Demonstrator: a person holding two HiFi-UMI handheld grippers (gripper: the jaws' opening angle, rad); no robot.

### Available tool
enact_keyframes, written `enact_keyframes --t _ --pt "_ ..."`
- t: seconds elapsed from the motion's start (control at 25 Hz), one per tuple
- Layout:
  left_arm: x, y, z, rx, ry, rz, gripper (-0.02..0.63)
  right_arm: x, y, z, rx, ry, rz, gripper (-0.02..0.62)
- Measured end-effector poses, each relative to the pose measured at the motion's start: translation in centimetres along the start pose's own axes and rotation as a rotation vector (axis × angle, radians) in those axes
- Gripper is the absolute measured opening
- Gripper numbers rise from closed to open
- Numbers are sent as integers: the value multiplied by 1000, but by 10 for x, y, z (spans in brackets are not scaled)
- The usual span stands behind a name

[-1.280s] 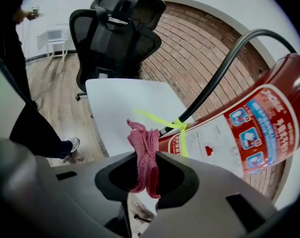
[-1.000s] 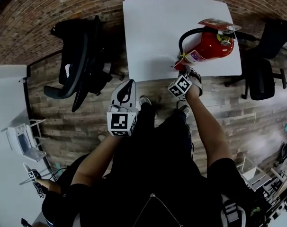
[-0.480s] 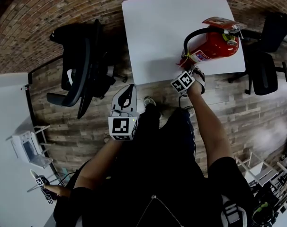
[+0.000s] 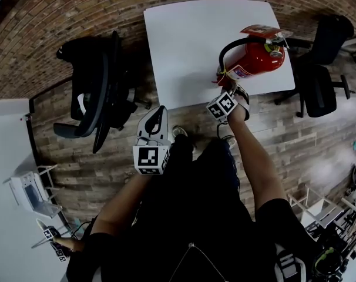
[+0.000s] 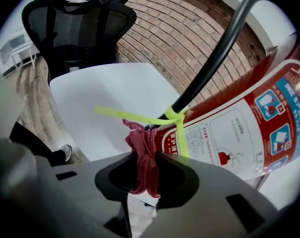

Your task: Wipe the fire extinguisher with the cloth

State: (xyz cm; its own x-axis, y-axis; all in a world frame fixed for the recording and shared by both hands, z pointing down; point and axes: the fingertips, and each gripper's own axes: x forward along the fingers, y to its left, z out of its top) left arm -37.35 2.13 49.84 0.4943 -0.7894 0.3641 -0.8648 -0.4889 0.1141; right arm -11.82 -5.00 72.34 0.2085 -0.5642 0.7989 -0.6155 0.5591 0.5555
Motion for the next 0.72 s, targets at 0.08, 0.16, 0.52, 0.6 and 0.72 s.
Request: enact_keyframes --t 0.08,0.16,0.52,0.6,0.72 --pt "1 -2 2 -1 -6 -6 31 -6 -4 2 2 -5 -6 103" --pt "2 -3 4 -1 -12 -11 31 -12 -8 4 3 -11 -13 103" --pt "6 -8 12 -1 -33 -34 29 -34 -25 10 9 -33 -61 103" --pt "6 -8 14 1 -38 -38 29 -41 -30 13 14 -38 -63 103" --pt "6 -9 16 1 -44 -42 29 -48 -34 15 24 -37 -62 103"
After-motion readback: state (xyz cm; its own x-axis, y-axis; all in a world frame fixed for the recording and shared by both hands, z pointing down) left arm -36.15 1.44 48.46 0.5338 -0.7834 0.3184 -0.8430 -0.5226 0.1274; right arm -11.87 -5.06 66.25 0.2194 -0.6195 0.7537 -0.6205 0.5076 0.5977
